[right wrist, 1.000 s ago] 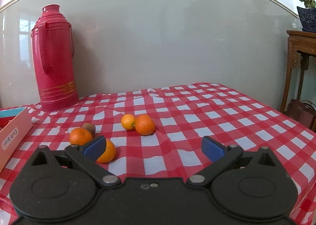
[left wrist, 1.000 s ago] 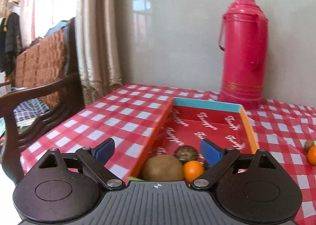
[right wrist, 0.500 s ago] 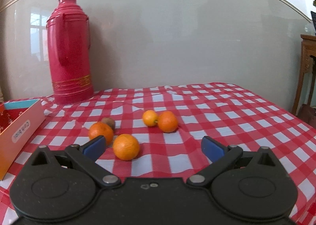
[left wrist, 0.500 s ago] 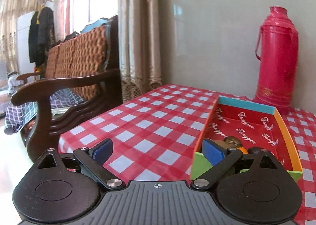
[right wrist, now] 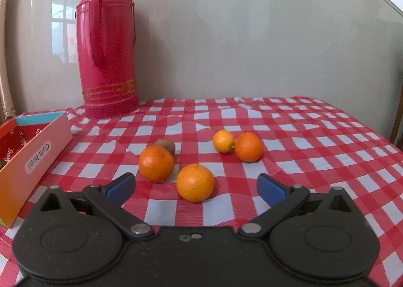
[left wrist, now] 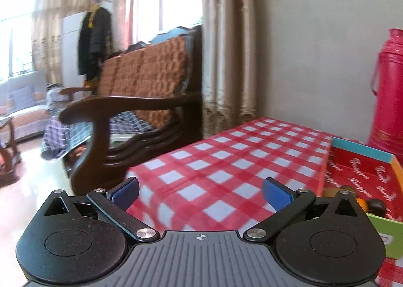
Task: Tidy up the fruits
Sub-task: 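Reach the right gripper to a large orange and close on it, then carry the large orange with the right gripper into the box and release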
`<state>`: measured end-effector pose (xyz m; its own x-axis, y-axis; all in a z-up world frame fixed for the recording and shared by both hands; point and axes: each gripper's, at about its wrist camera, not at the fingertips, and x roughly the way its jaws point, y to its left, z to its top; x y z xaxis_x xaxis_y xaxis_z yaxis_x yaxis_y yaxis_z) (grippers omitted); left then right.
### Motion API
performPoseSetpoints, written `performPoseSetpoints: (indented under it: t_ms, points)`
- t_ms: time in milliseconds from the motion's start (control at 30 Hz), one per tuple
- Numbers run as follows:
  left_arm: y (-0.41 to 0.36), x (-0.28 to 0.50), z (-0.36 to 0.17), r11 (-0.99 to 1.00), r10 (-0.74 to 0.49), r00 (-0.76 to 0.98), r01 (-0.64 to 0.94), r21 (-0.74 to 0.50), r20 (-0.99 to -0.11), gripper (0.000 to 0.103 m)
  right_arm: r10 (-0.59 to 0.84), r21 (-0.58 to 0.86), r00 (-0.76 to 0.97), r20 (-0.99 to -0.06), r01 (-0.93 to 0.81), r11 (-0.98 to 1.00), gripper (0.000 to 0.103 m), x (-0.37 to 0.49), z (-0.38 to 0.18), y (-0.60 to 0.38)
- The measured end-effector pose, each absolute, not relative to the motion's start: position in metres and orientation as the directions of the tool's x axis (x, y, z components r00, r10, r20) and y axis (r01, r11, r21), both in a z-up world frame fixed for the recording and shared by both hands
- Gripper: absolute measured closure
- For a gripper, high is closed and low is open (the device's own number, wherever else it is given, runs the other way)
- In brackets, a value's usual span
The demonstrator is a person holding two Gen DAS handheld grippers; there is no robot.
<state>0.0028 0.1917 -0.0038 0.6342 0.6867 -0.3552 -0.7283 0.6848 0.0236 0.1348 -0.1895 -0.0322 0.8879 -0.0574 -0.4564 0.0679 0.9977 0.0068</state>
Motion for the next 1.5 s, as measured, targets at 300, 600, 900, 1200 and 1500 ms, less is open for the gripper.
performPoseSetpoints:
  t_ms: [300,600,900,1200,1500]
  points:
    - [0.222,-0.010,-0.011,0.627,0.729,0.574,-0.778,0.028,-0.372,0.000,-0.037,-0.003,0.837,-0.546,0.042,0.999,0.013,0.151,-0.037,-0.187]
    - [0.250,-0.023,-0.017,0.577,0.754,0.519,-0.816,0.028,-0.403,0.000,-0.047,-0.012,0.812,-0.581,0.049,0.999,0.036,0.164,-0.037,-0.192]
    - [0.262,-0.030,-0.021,0.560,0.762,0.499,-0.828,0.031,-0.413,0.000,-0.061,-0.014,0.799,-0.598,0.066,0.998,0.061,0.172,-0.041,-0.193]
    - [0.261,-0.030,-0.021,0.562,0.758,0.503,-0.827,0.023,-0.416,0.000,-0.044,0.000,0.809,-0.586,0.054,0.999,0.072,0.167,-0.039,-0.194]
    - [0.262,-0.031,-0.020,0.559,0.753,0.503,-0.829,0.008,-0.423,0.000,-0.053,-0.006,0.836,-0.547,0.059,0.998,0.072,0.155,-0.033,-0.196]
